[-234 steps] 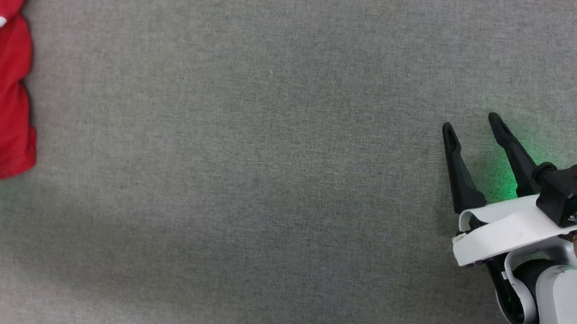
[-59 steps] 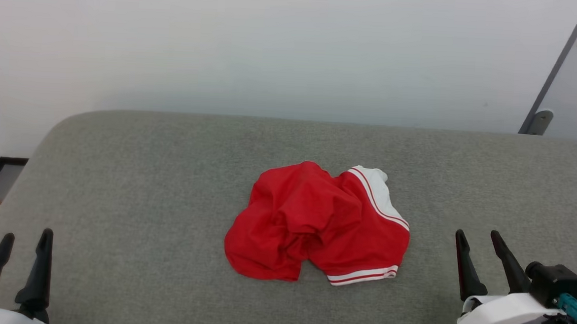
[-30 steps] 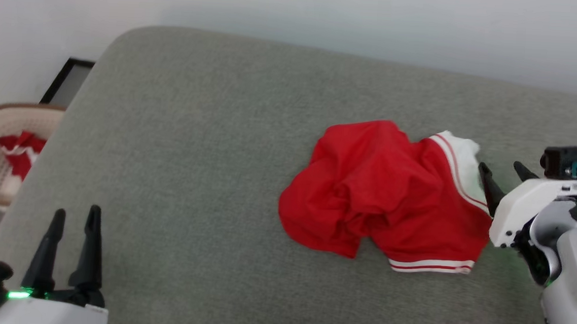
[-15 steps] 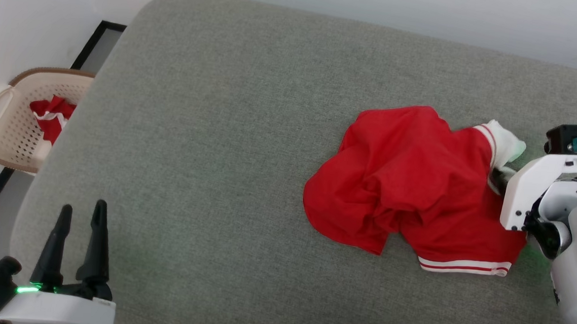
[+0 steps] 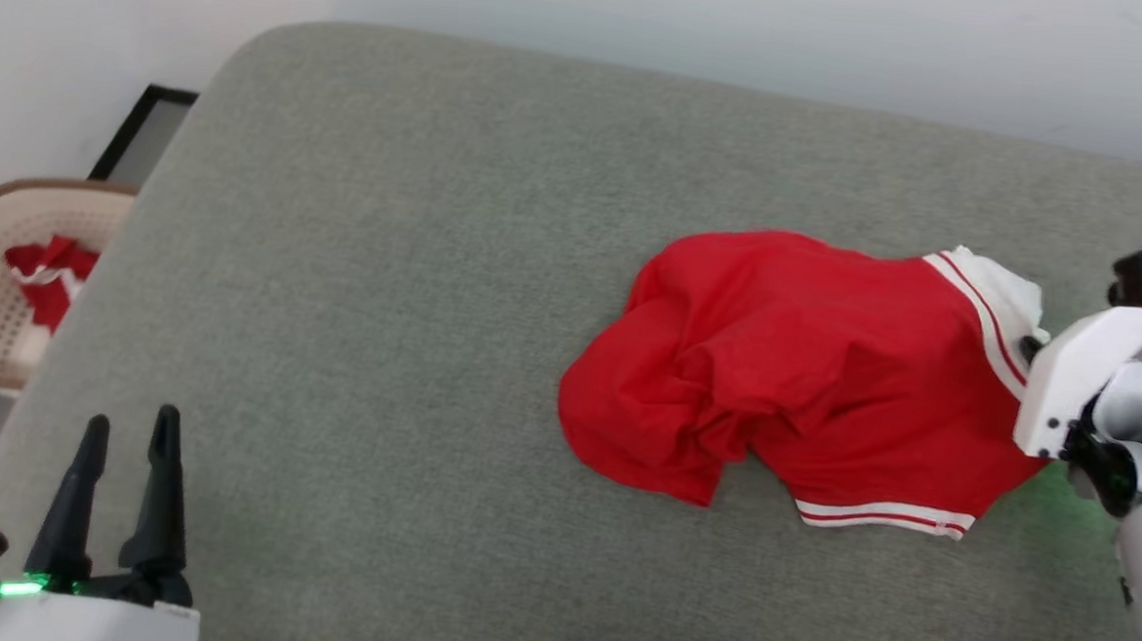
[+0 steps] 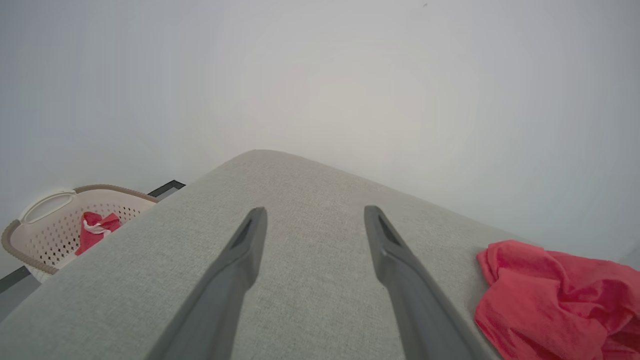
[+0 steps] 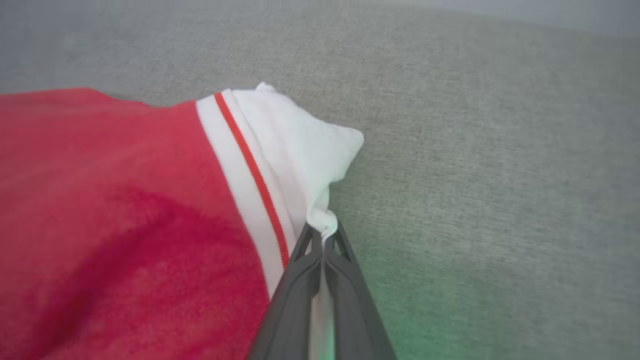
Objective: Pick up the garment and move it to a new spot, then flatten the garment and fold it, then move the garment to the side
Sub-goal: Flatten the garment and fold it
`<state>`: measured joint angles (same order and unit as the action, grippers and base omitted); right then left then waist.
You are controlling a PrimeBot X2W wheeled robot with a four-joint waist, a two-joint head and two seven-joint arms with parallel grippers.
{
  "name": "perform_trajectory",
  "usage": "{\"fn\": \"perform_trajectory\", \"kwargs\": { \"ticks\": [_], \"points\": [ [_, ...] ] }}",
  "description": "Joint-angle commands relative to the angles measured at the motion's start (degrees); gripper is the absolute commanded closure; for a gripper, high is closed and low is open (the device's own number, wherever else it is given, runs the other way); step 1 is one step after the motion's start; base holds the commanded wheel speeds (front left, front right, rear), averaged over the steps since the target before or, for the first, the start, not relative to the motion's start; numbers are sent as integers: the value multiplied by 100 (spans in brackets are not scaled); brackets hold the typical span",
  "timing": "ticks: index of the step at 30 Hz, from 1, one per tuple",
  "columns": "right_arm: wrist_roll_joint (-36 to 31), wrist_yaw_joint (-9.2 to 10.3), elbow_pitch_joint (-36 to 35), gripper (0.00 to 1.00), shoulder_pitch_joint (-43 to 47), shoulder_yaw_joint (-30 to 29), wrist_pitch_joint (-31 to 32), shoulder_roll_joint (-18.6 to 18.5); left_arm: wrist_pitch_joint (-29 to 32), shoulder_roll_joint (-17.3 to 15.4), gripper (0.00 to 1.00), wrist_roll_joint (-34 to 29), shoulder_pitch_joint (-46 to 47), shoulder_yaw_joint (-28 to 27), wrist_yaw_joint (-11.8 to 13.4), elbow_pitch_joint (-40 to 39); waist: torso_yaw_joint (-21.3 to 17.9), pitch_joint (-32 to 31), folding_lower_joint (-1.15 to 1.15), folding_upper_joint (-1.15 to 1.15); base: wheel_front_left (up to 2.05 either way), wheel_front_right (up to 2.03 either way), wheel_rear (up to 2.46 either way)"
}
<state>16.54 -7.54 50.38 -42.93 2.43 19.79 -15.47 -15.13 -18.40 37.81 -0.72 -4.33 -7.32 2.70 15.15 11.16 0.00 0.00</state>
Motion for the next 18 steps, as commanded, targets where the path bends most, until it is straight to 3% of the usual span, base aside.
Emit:
{"fn": "perform_trajectory", "kwargs": {
  "ticks": [1, 12, 18],
  "points": [
    [21, 10, -68, 100, 138, -66, 23, -70, 1, -25, 0, -26, -92, -31, -22, -14, -207, -163, 0, 0, 0, 0, 0],
    [-9, 10, -918, 100, 1237, -996, 433, -480, 1, -125, 0, -62, -267, -91, -23, -115, -725, -426, 0, 0, 0, 0, 0],
    [-185, 10, -1100, 100, 1748, -1451, 642, -234, 1, -146, 0, -54, -241, -44, -23, -96, -862, -464, 0, 0, 0, 0, 0]
  ]
}}
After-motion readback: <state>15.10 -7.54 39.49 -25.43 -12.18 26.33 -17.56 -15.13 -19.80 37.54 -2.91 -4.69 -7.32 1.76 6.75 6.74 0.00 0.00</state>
